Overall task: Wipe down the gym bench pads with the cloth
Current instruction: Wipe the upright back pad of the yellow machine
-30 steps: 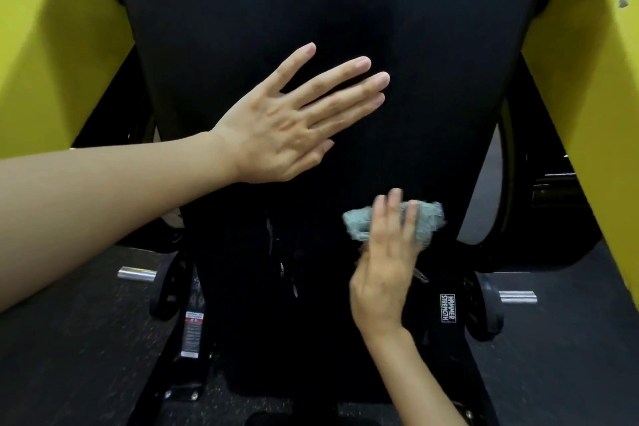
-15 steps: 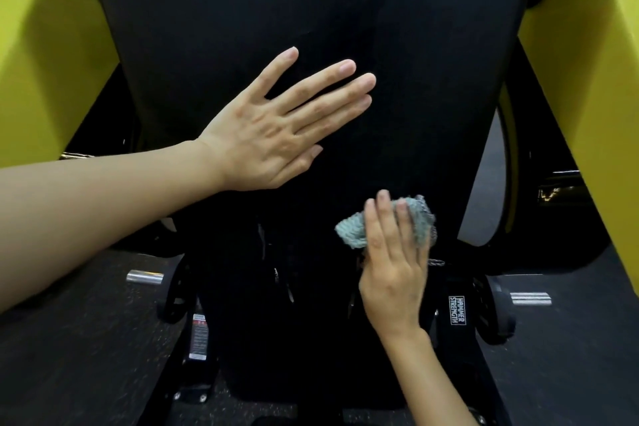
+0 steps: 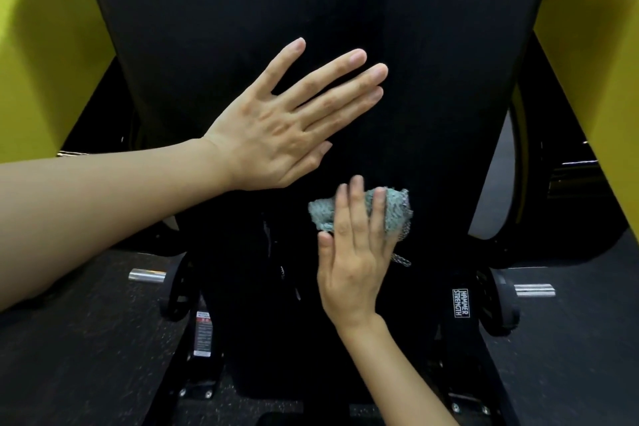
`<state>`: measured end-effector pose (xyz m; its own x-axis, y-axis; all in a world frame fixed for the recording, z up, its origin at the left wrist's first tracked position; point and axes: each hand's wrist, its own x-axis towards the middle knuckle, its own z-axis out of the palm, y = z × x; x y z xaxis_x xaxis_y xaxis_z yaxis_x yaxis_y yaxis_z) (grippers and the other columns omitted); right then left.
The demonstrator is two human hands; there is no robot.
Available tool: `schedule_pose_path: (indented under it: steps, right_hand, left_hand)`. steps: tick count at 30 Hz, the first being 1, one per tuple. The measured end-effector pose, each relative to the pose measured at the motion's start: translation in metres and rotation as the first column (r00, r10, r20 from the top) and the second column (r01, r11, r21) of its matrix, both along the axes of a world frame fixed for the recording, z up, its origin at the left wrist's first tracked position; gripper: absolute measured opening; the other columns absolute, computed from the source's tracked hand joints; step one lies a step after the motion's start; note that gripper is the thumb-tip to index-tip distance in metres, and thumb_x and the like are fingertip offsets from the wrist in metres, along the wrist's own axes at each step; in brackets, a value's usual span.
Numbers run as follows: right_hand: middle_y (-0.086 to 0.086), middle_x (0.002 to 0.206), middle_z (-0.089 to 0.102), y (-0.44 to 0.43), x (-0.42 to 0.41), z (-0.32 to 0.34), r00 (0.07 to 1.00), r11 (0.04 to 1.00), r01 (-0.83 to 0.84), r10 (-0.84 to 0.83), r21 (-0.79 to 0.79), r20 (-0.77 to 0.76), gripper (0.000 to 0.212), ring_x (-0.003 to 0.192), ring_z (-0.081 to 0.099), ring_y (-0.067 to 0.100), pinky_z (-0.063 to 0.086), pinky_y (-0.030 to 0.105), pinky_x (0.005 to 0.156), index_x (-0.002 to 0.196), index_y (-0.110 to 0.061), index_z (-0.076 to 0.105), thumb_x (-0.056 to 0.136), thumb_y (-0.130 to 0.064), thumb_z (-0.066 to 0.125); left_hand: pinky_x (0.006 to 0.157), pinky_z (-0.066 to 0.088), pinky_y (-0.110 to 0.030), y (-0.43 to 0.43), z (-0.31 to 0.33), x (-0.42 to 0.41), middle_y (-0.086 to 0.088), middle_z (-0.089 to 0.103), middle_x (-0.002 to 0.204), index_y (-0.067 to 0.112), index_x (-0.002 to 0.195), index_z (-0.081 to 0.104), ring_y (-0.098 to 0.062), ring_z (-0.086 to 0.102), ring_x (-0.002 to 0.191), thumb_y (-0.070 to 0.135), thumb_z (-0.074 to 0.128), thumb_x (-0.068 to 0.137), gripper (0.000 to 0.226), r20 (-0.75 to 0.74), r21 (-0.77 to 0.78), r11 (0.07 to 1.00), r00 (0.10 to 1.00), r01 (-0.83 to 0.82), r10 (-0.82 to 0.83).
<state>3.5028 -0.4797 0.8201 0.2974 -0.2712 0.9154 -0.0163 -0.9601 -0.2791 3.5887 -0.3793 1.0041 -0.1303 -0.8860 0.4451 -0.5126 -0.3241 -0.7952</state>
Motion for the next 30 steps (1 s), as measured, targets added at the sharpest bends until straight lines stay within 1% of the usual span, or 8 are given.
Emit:
schedule_pose_path:
  steps: [4,8,10,12,17,22,26,30]
  right_hand:
    - [-0.009,0.16,0.019,0.003,0.001,-0.004,0.998,0.986,-0.041,0.032,-0.16,-0.058,0.046,0.152,0.008,0.014,0.002,0.044,0.123,0.152,-0.018,0.026,0.108,-0.03,0.028]
    - [-0.007,0.159,0.023,-0.025,-0.016,-0.01,0.993,0.972,-0.059,0.034,-0.228,-0.113,0.045,0.151,0.014,0.011,0.01,0.043,0.123,0.152,-0.019,0.026,0.108,-0.024,0.031]
    - [-0.008,0.159,0.021,-0.044,-0.028,-0.015,0.992,0.977,-0.041,0.015,-0.21,-0.125,0.045,0.151,0.013,0.011,0.02,0.049,0.118,0.153,-0.019,0.025,0.108,-0.024,0.029]
    - [-0.009,0.159,0.019,-0.063,-0.041,-0.016,0.992,0.984,-0.01,-0.012,-0.178,-0.124,0.045,0.151,0.01,0.01,0.025,0.055,0.114,0.152,-0.018,0.023,0.108,-0.024,0.026]
    - [-0.013,0.164,0.008,-0.073,-0.046,-0.011,0.999,0.998,0.0,-0.003,-0.064,-0.037,0.045,0.152,0.008,0.016,0.021,0.056,0.119,0.151,-0.011,0.024,0.109,-0.026,0.022]
    - [-0.004,0.163,0.014,-0.028,-0.021,-0.013,0.997,0.99,-0.062,0.056,0.124,0.05,0.048,0.153,0.007,0.023,0.025,0.063,0.114,0.151,-0.006,0.024,0.109,-0.028,0.021]
    - [-0.01,0.165,0.007,0.019,0.005,-0.012,0.995,0.985,-0.082,0.072,0.15,0.073,0.047,0.153,0.007,0.022,0.025,0.06,0.115,0.152,-0.009,0.023,0.109,-0.028,0.021]
    - [-0.012,0.165,0.005,0.058,0.026,-0.014,0.996,0.995,-0.092,0.092,0.034,0.019,0.053,0.152,0.008,0.016,0.016,0.048,0.121,0.158,-0.023,0.012,0.107,-0.023,0.03]
  left_hand:
    - [0.118,-0.006,-0.05,0.0,-0.001,0.0,-0.004,0.002,0.166,0.013,0.158,-0.001,-0.024,0.002,0.152,0.032,0.022,0.101,0.064,0.005,-0.01,1.0,1.0,0.002,-0.002]
    - [0.118,-0.007,-0.049,0.0,-0.001,-0.001,-0.004,0.002,0.166,0.013,0.158,0.0,-0.023,0.002,0.152,0.032,0.024,0.101,0.065,0.003,-0.015,1.0,1.0,0.004,-0.004]
    - [0.118,-0.008,-0.049,0.0,-0.001,-0.002,-0.004,0.001,0.166,0.013,0.158,-0.001,-0.023,0.001,0.152,0.032,0.023,0.101,0.064,-0.003,-0.015,1.0,1.0,0.003,-0.003]
    - [0.118,-0.008,-0.049,0.001,-0.002,-0.002,-0.004,0.0,0.166,0.013,0.158,-0.001,-0.023,0.001,0.152,0.032,0.023,0.101,0.064,-0.01,-0.021,1.0,1.0,0.004,-0.004]
    - [0.118,-0.009,-0.048,0.0,-0.003,-0.003,-0.004,0.0,0.166,0.014,0.158,-0.003,-0.022,0.0,0.152,0.031,0.022,0.101,0.065,-0.033,-0.023,1.0,0.999,0.007,-0.007]
    - [0.118,-0.01,-0.049,0.001,-0.002,-0.005,-0.004,-0.001,0.166,0.013,0.157,-0.006,-0.023,-0.001,0.152,0.033,0.021,0.101,0.066,-0.022,0.001,1.0,1.0,-0.004,0.004]
    - [0.118,-0.005,-0.05,0.001,-0.003,-0.004,-0.006,0.004,0.166,0.011,0.157,-0.003,-0.024,0.005,0.153,0.034,0.022,0.101,0.065,0.016,0.012,1.0,1.0,0.02,-0.02]
    - [0.118,-0.004,-0.05,0.001,-0.001,-0.002,-0.005,0.005,0.166,0.011,0.157,-0.002,-0.024,0.006,0.153,0.032,0.021,0.102,0.063,0.009,0.024,0.998,0.999,0.049,-0.049]
